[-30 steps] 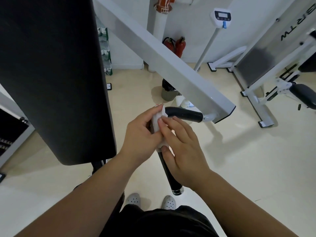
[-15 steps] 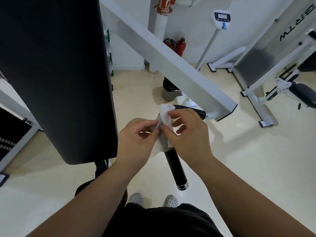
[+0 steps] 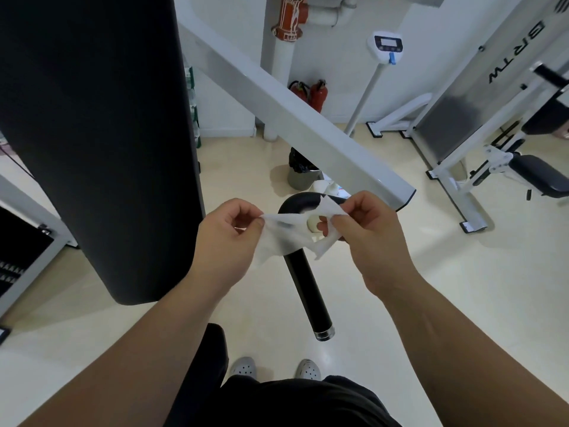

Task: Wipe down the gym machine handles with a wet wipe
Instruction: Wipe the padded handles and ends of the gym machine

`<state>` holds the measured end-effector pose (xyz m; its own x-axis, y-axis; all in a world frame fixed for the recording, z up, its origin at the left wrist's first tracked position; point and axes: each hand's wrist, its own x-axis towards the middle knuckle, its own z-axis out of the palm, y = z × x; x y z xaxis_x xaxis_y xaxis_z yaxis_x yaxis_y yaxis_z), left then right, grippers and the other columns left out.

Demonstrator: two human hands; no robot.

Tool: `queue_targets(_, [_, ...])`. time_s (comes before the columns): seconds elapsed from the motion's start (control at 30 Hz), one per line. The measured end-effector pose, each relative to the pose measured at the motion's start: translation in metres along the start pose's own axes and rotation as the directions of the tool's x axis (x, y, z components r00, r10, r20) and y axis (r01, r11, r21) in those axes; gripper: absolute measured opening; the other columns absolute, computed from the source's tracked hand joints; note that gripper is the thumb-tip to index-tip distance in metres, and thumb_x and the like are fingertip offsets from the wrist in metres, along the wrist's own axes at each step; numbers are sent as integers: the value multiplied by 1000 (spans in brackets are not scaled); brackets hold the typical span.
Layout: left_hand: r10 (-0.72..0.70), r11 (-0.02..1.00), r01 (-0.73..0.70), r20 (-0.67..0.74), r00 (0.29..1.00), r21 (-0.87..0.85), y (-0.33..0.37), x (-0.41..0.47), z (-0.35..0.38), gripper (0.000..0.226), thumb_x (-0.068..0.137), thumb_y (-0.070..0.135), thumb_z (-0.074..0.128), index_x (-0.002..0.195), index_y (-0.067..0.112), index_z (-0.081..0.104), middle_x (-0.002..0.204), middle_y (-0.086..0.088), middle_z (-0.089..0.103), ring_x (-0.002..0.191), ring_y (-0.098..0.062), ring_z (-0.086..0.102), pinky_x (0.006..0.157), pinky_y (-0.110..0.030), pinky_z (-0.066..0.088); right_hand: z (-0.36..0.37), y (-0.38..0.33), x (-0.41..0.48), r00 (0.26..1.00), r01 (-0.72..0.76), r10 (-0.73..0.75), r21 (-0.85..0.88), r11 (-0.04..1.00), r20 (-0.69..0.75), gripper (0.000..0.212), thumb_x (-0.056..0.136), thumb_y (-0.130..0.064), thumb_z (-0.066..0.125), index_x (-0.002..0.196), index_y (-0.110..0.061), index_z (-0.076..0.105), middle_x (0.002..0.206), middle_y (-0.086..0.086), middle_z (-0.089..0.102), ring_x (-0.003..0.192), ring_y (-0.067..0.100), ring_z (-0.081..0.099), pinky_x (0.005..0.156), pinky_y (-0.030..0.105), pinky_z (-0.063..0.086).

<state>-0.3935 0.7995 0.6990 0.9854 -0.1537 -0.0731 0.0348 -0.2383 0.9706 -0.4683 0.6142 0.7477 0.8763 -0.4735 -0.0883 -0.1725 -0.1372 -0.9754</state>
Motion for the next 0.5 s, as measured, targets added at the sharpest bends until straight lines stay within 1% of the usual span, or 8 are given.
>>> queue_targets(0.07, [3, 1000, -3, 5, 1000, 9, 2, 3, 0, 15, 87, 8, 65, 83, 22, 69, 80, 5, 69, 73, -7, 62, 68, -19, 52, -5, 1, 2, 1000, -20, 20, -15, 1000, -6, 17, 83, 5, 59, 78, -10, 56, 73, 9, 69, 73, 24, 67, 78, 44, 54])
queue_targets(0.17, [-8, 1000, 8, -3, 1000, 12, 7, 6, -2, 19, 85, 3, 64, 85, 21, 69, 80, -3, 68, 67, -8, 58, 62, -17, 50, -12, 1, 7, 998, -42, 40, -48, 998, -39, 18, 81, 1, 72, 78, -14, 64, 71, 2, 66, 71, 18, 62, 73, 37, 49])
queue_targets(0.23, [-22, 999, 19, 75, 997, 42, 11, 8, -5, 26, 85, 3, 66, 97, 26, 68, 83, -4, 65, 66, -6, 55, 61, -17, 49, -16, 1, 9, 996, -61, 59, -36, 997, -63, 18, 78, -1, 78, 84, -15, 69, 77, 0, 69, 73, 15, 64, 73, 31, 50])
queue_targets(0.3, [-56, 995, 38, 186, 981, 97, 15, 10, -7, 31, 86, 6, 68, 105, 30, 68, 81, 0, 63, 65, -6, 54, 63, -21, 49, -19, 1, 11, 995, -83, 81, -40, 996, -55, 25, 77, -2, 81, 96, -15, 72, 86, -1, 73, 80, 15, 67, 76, 28, 51])
queue_targets(0.33, [-67, 992, 43, 210, 975, 117, 16, 11, -6, 25, 86, 8, 70, 101, 28, 71, 78, 2, 61, 64, -7, 53, 63, -22, 48, -19, 1, 11, 995, -88, 85, -63, 994, -48, 30, 76, -3, 82, 101, -17, 72, 89, -3, 73, 84, 14, 68, 78, 26, 52])
queue_targets(0.4, [-90, 985, 58, 206, 974, 160, 19, 11, -6, 10, 84, 14, 74, 84, 24, 75, 71, 5, 60, 60, -5, 50, 59, -21, 45, -19, -3, 10, 996, -89, 87, -87, 992, -27, 33, 75, -6, 83, 104, -19, 74, 94, -4, 76, 88, 13, 70, 79, 24, 52])
queue_targets(0.43, [-95, 982, 59, 199, 975, 180, 20, 10, -7, 7, 83, 18, 76, 78, 22, 74, 67, 6, 59, 58, -4, 49, 57, -20, 43, -18, -6, 9, 996, -90, 89, -84, 992, -9, 33, 75, -6, 84, 104, -18, 75, 95, -3, 77, 89, 12, 71, 79, 24, 52])
queue_targets(0.5, [-91, 982, 55, 198, 976, 183, 22, 8, -8, 11, 80, 23, 79, 72, 19, 73, 63, 6, 58, 56, -6, 48, 56, -21, 42, -14, -13, 6, 995, -89, 92, -59, 994, 44, 32, 74, -7, 84, 103, -17, 76, 96, -1, 78, 91, 12, 72, 81, 24, 54])
